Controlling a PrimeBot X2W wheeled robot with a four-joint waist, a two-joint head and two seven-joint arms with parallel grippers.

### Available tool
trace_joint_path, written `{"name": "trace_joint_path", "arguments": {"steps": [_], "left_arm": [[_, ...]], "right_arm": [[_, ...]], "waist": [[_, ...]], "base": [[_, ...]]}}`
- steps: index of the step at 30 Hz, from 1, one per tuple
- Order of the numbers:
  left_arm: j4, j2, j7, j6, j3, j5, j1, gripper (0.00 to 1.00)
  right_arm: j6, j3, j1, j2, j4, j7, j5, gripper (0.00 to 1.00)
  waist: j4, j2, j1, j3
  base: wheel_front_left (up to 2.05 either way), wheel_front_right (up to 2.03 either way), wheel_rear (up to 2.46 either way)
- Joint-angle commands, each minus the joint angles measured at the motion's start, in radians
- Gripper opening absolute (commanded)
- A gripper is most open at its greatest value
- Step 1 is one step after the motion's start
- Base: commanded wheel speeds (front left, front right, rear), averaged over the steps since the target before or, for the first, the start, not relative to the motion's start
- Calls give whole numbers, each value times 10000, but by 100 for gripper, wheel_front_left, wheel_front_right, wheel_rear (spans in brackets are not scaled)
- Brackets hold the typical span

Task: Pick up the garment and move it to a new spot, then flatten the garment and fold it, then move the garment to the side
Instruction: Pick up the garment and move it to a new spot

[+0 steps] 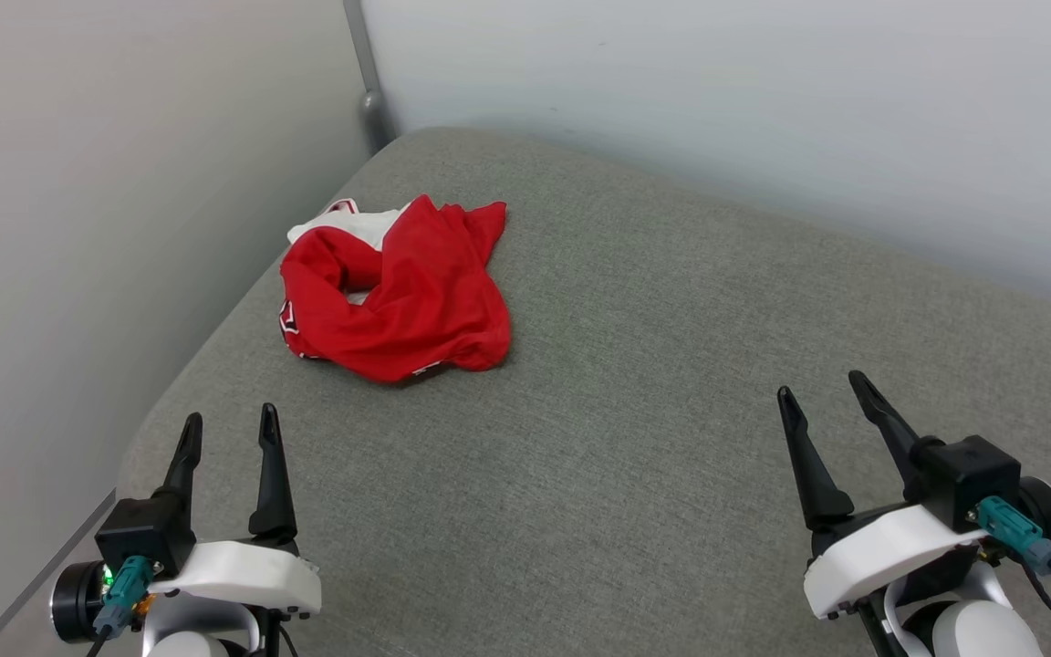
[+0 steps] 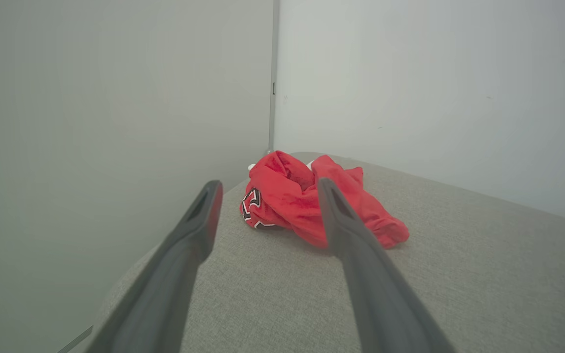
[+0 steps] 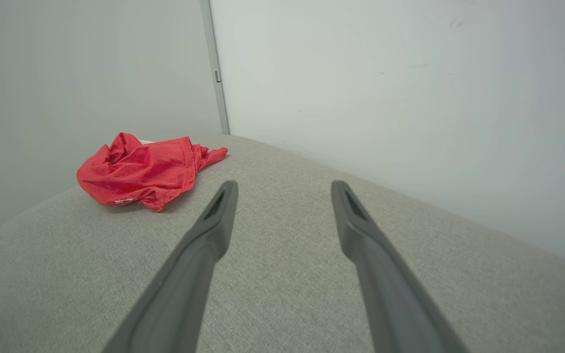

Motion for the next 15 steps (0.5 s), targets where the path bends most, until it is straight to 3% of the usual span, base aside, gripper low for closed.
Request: {"name": "trace_joint_path", "arguments": {"steps": [1,10,15], "left_arm": [[15,-14,-24,-40,33,-27,-65,100],[381,135,-17,-93,5,112,-531,100],[688,447,473,-260,212,-335,-1549,100]], "right_arm": [[-3,17,-132,10,34,-3,-68,100],[-3,179,-309,10,12,82,-117,100],[-3,549,-642,9,-161,263,-344,100]], "waist": [[39,0,0,23],[-144,0,0,181],[-761,0,0,710]], "base": [[0,0,0],[0,0,0],[0,0,0]]}}
